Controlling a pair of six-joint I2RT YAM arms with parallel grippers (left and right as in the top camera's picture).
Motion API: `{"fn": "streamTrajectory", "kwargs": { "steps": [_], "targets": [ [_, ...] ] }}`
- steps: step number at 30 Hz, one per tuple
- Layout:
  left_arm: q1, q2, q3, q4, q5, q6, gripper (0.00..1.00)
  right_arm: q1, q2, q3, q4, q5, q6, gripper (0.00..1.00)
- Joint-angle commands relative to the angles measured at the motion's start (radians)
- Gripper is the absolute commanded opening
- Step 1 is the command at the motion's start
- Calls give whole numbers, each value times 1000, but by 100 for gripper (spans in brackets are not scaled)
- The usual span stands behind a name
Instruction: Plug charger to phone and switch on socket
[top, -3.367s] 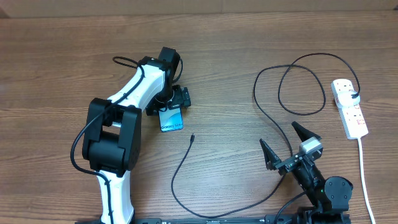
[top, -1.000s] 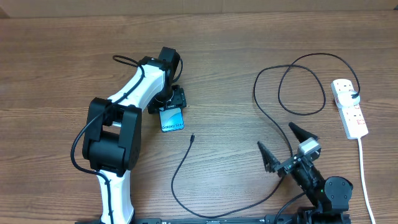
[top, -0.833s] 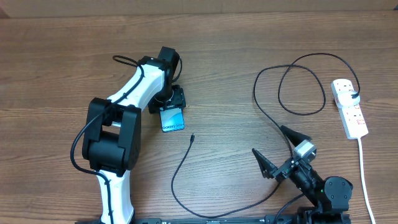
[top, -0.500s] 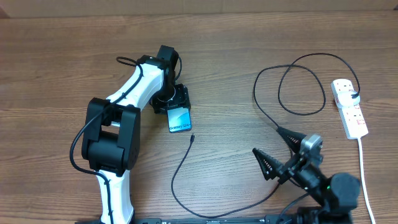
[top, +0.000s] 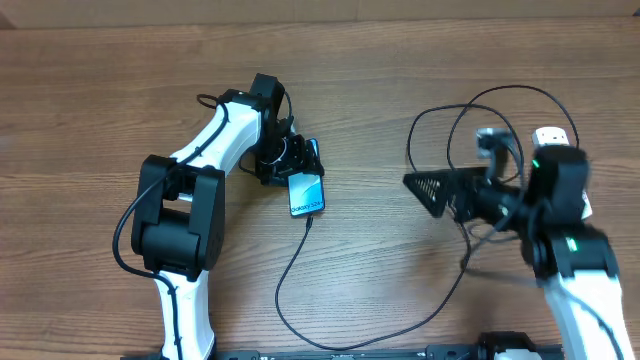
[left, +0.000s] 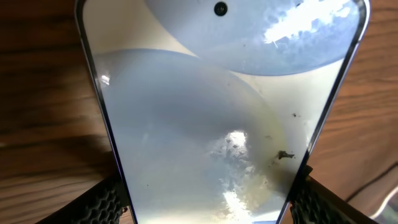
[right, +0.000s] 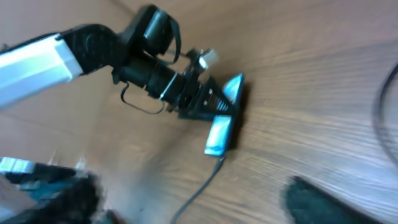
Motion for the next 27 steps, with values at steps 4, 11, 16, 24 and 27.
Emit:
{"fn": "streamTrajectory", "kwargs": {
  "steps": [4,11,16,24,27],
  "targets": [
    [5,18,-4,4,63,27,69,71,273,18,33,-48,-2,61],
    [4,18,-4,4,75,45,67,238,531,18,224,7,113,65],
    [4,18,-4,-9,116,92,65,359,663,18,417,28,217,68],
    [3,18,-4,-45,164,135,66,467,764,18,604,146,336,67],
    [0,18,-4,-49,194,135,66,483,764,18,611,200,364,65]
  ]
}}
